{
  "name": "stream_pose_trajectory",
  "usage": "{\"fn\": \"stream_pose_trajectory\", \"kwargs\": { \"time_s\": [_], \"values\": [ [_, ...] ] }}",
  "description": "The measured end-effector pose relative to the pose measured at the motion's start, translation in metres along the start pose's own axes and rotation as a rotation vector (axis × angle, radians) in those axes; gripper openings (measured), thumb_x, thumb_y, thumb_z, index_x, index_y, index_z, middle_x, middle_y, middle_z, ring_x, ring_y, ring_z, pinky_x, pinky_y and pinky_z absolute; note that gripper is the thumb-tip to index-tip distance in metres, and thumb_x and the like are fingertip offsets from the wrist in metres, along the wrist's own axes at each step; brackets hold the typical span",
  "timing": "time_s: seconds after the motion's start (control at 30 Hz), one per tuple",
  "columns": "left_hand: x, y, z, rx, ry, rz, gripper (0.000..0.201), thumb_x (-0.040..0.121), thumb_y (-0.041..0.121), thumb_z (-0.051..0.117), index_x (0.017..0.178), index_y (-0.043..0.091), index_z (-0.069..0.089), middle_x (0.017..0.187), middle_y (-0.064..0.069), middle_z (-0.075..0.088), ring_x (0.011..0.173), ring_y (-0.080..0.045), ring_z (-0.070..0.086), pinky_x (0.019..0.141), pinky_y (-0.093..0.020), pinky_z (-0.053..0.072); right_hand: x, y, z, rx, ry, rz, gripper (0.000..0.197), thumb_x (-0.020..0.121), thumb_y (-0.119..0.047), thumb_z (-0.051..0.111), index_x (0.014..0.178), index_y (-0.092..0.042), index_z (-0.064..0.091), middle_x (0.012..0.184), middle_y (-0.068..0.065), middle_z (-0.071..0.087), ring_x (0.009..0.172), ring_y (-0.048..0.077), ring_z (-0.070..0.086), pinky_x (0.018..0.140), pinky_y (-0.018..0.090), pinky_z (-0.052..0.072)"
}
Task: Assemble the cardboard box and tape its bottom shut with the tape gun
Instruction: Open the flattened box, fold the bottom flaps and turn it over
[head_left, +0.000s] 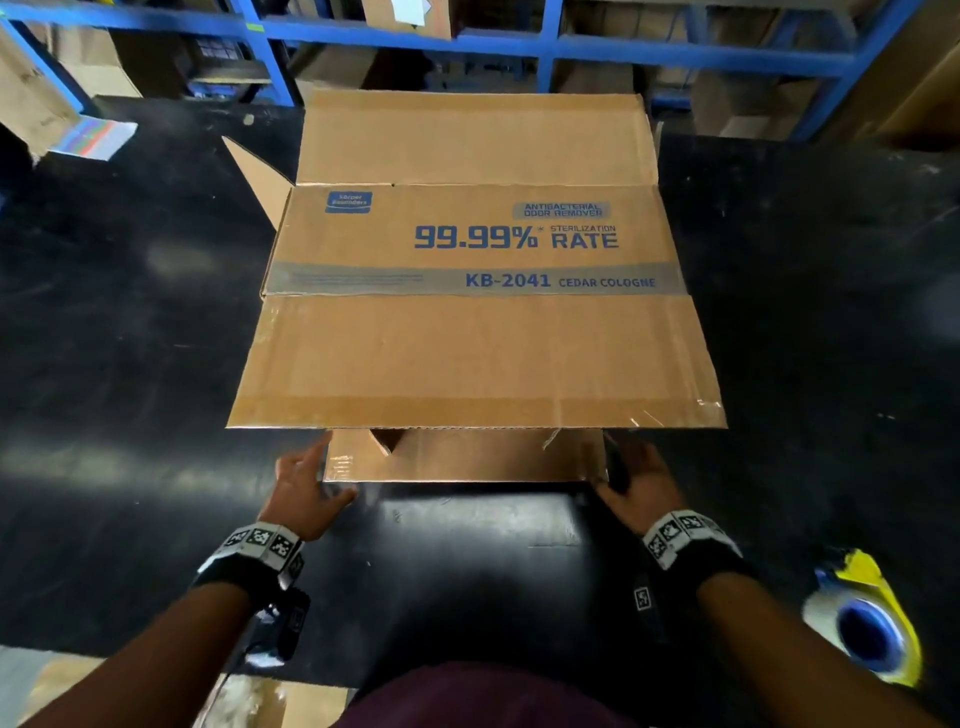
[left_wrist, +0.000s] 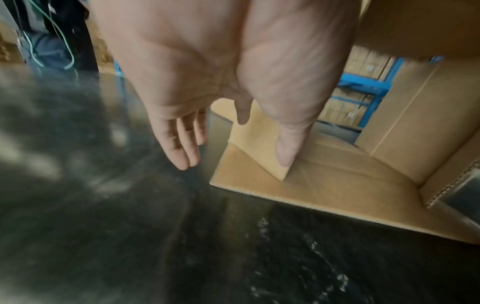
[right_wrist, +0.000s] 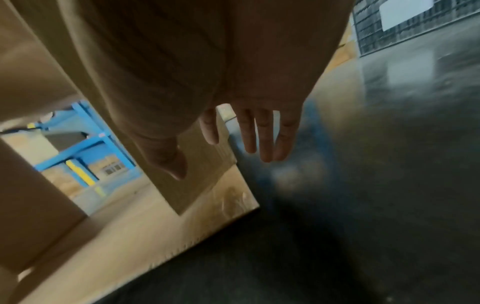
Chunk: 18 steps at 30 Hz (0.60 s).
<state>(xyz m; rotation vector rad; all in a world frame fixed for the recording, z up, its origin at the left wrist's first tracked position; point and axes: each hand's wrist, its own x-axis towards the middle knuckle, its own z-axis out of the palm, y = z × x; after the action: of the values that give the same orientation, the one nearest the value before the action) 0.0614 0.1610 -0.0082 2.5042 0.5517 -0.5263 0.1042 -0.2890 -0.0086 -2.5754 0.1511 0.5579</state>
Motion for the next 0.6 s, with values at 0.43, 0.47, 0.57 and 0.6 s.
{"fn": "stream_pose_trajectory", "kwargs": {
  "time_s": [0.43, 0.47, 0.57, 0.6],
  "values": [
    [0.048, 0.023, 0.034, 0.321, -0.039, -0.203, 0.089, 0.081, 0.076, 0.065, 0.144, 0.015, 0.053, 0.150, -0.018, 0.047, 0.143, -0.035, 0.035, 0.117, -0.045, 0.028, 0.036, -0.032, 0.012, -0.231, -0.146, 0.097, 0.045, 0.095, -0.050, 0.053, 0.122, -0.016, 0.066, 0.122, 0.009, 0.066, 0.117, 0.027, 0.060, 0.104, 0.039, 0.043],
    [0.046, 0.020, 0.033, 0.290, -0.029, -0.201, 0.093, 0.078, 0.077, 0.068, 0.145, 0.015, 0.052, 0.150, -0.020, 0.048, 0.143, -0.037, 0.035, 0.118, -0.046, 0.027, 0.037, -0.030, 0.010, -0.206, -0.120, 0.094, 0.043, 0.093, -0.051, 0.057, 0.116, -0.016, 0.067, 0.114, 0.008, 0.067, 0.111, 0.026, 0.062, 0.101, 0.041, 0.045],
    [0.040, 0.012, 0.029, 0.170, 0.018, -0.142, 0.113, 0.063, 0.089, 0.066, 0.155, 0.029, 0.041, 0.136, -0.026, 0.057, 0.134, -0.045, 0.044, 0.116, -0.051, 0.034, 0.040, -0.018, 0.004, 0.085, -0.053, 0.134, 0.056, 0.077, -0.036, 0.079, 0.124, -0.041, 0.049, 0.111, -0.001, 0.052, 0.105, 0.021, 0.051, 0.104, 0.046, 0.044],
    [0.038, 0.011, 0.026, 0.149, 0.032, -0.099, 0.118, 0.057, 0.095, 0.060, 0.156, 0.036, 0.038, 0.128, -0.026, 0.060, 0.129, -0.046, 0.047, 0.114, -0.051, 0.037, 0.041, -0.012, 0.001, 0.130, -0.039, 0.118, 0.066, 0.073, -0.033, 0.083, 0.117, -0.057, 0.040, 0.117, -0.001, 0.048, 0.107, 0.020, 0.048, 0.107, 0.046, 0.043]
  ]
}}
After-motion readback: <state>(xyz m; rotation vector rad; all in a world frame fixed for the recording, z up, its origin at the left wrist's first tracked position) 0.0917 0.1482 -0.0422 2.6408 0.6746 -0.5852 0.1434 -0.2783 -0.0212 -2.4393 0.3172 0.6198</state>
